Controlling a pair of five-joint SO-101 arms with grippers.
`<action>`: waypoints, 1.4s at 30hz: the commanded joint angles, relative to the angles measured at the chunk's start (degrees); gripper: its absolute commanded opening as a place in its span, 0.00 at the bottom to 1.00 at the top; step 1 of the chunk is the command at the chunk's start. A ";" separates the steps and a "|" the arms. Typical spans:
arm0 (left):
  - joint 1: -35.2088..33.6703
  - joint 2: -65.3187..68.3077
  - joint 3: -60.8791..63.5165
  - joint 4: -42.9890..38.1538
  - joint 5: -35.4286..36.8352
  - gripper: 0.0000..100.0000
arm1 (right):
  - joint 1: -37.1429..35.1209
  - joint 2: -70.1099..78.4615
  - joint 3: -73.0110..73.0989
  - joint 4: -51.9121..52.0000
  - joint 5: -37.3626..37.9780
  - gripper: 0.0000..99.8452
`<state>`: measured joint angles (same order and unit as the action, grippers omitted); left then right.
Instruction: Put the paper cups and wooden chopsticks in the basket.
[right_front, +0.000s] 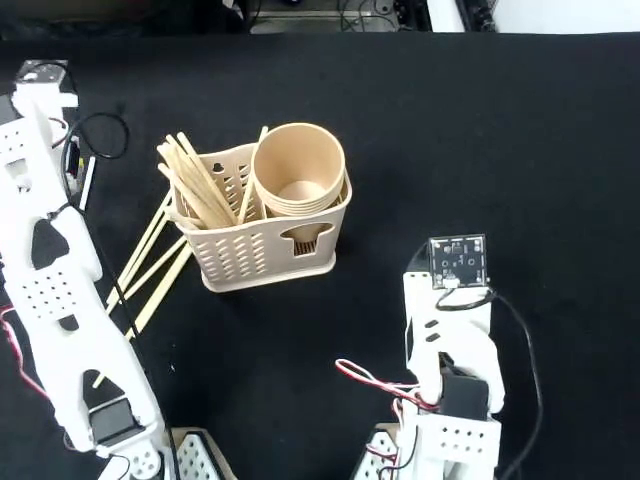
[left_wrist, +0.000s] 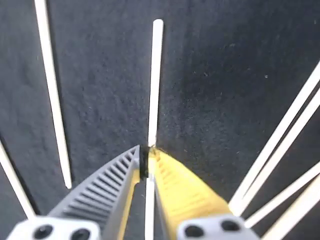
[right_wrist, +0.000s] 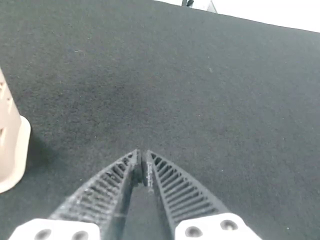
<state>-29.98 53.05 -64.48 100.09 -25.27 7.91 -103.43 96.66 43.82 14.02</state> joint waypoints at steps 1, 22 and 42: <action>-1.19 0.44 -2.15 -3.87 -3.69 0.14 | -0.26 -3.74 -0.31 -0.62 0.09 0.02; -2.24 14.42 -12.53 -0.53 -1.76 0.03 | -0.26 -3.74 -0.22 -0.62 0.09 0.02; 5.67 -46.77 22.37 -1.23 29.71 0.03 | -0.44 -3.74 -0.22 -0.62 0.09 0.02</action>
<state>-28.57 23.87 -54.37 100.97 3.65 7.91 -103.43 96.66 43.82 14.02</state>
